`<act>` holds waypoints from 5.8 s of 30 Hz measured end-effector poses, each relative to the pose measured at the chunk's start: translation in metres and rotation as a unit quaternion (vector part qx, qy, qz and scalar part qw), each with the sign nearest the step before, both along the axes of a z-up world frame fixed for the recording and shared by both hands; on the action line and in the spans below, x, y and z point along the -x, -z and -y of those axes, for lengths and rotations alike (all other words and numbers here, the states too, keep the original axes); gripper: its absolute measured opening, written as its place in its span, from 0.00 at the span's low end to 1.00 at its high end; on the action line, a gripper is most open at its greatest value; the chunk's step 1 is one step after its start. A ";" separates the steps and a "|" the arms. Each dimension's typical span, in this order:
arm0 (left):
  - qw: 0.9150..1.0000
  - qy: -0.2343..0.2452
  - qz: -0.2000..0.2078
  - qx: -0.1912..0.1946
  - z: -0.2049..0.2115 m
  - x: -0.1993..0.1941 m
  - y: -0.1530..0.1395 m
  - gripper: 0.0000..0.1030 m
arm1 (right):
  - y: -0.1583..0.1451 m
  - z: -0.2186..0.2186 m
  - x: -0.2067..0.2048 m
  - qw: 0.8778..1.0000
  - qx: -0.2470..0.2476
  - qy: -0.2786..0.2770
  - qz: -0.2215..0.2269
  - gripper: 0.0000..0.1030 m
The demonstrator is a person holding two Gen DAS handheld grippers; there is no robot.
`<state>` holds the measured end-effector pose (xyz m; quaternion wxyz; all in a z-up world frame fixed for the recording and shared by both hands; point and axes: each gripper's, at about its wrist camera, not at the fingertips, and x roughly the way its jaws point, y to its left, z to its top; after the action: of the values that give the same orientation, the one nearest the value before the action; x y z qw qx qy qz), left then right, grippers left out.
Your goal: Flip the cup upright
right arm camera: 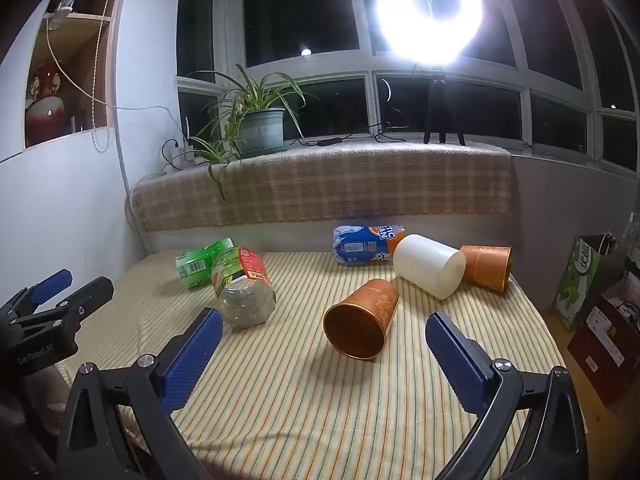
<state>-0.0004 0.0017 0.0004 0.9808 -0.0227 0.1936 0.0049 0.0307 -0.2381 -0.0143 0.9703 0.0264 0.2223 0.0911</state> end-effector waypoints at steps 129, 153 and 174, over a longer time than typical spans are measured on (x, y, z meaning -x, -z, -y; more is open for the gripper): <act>0.995 -0.031 -0.089 0.011 -0.050 0.001 0.057 1.00 | 0.045 0.109 -0.158 0.961 -0.179 0.072 -0.199 0.92; 0.990 -0.059 -0.127 0.008 -0.060 -0.035 0.067 1.00 | 0.047 0.080 -0.301 0.921 0.167 -0.102 -0.338 0.84; 0.988 -0.056 -0.140 0.012 -0.060 -0.046 0.075 1.00 | 0.081 0.060 -0.310 0.898 0.244 -0.119 -0.347 0.76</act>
<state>0.0457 0.0616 -0.0749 0.9418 -0.0439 0.3276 0.0609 0.3412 -0.2985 -0.0949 0.7895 -0.2080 0.5617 0.1338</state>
